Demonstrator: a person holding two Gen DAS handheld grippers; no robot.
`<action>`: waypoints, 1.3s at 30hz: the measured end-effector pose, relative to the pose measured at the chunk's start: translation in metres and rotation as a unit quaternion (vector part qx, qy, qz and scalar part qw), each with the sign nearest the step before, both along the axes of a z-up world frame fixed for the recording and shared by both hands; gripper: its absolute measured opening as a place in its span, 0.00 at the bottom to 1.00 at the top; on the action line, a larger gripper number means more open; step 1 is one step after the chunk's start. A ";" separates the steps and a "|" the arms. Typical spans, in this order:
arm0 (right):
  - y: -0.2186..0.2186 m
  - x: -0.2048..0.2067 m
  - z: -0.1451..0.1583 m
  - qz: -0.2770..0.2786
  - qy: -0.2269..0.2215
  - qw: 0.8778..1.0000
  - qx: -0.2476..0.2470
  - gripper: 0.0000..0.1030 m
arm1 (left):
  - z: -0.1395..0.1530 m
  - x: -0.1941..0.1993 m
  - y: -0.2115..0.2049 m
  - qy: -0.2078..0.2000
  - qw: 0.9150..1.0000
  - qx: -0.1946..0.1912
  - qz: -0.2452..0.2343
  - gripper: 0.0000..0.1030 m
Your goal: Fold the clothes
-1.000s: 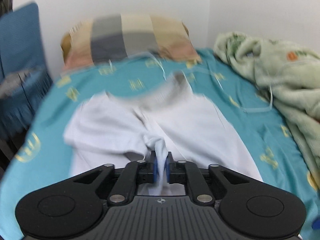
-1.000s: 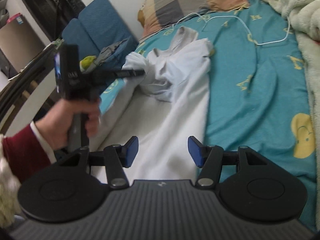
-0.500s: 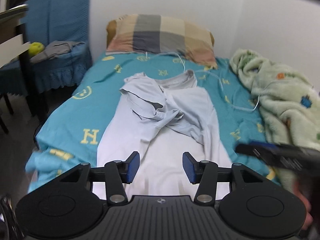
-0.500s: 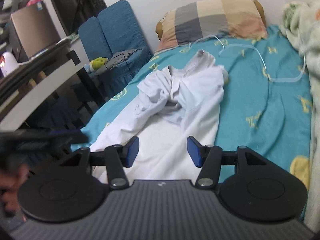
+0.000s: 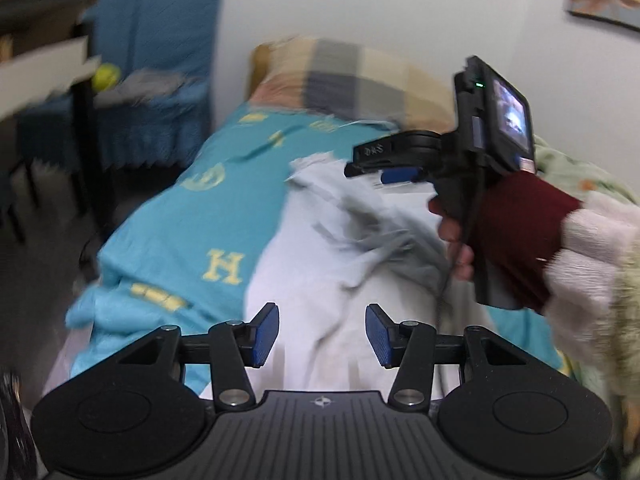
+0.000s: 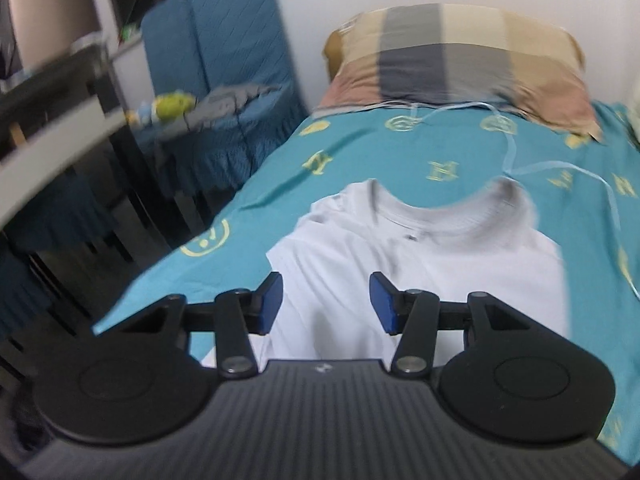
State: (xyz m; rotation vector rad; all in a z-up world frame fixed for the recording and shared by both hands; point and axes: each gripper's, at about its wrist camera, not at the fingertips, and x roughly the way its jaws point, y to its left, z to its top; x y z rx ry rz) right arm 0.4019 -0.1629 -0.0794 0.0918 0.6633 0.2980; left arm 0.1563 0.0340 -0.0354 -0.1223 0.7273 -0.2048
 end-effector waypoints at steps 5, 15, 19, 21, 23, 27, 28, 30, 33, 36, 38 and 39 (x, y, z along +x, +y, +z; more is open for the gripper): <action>0.066 0.046 -0.031 0.025 0.005 0.998 -0.058 0.35 | -0.012 0.008 0.000 -0.007 1.000 0.000 -0.012 0.50; 0.046 0.064 -0.039 -0.045 -0.002 0.995 -0.091 0.06 | -0.021 0.007 0.000 0.013 0.999 -0.025 -0.016 0.50; -0.004 0.064 -0.005 -0.104 -0.022 0.994 -0.031 0.06 | -0.017 0.003 -0.002 0.009 0.999 -0.031 -0.012 0.50; -0.034 0.063 0.002 -0.136 -0.021 0.990 -0.010 0.06 | -0.015 0.003 -0.003 0.007 0.999 -0.035 -0.010 0.50; -0.064 0.064 -0.003 -0.168 -0.012 0.986 0.000 0.06 | -0.016 0.004 -0.004 0.006 0.999 -0.034 -0.008 0.50; -0.113 0.060 -0.032 -0.209 0.023 0.977 0.047 0.07 | -0.024 0.010 -0.005 0.018 0.999 -0.028 -0.004 0.50; -0.122 0.057 -0.039 -0.211 0.028 0.975 0.064 0.07 | -0.026 0.012 -0.004 0.022 0.999 -0.027 -0.003 0.50; -0.127 0.047 -0.043 -0.207 0.024 0.975 0.076 0.08 | -0.028 0.014 -0.003 0.020 0.999 -0.025 -0.001 0.50; -0.125 0.026 -0.037 -0.185 0.014 0.978 0.099 0.09 | -0.029 0.016 -0.002 0.021 1.000 -0.023 0.003 0.50; -0.115 0.000 -0.025 -0.163 0.000 0.981 0.105 0.23 | -0.030 0.017 -0.001 0.022 0.999 -0.022 0.009 0.50; -0.097 -0.016 -0.018 -0.136 -0.008 0.987 0.090 0.40 | -0.029 0.017 0.000 0.021 0.999 -0.023 0.013 0.50; -0.087 -0.024 -0.016 -0.119 -0.011 0.989 0.084 0.42 | -0.028 0.017 0.002 0.020 0.999 -0.025 0.015 0.50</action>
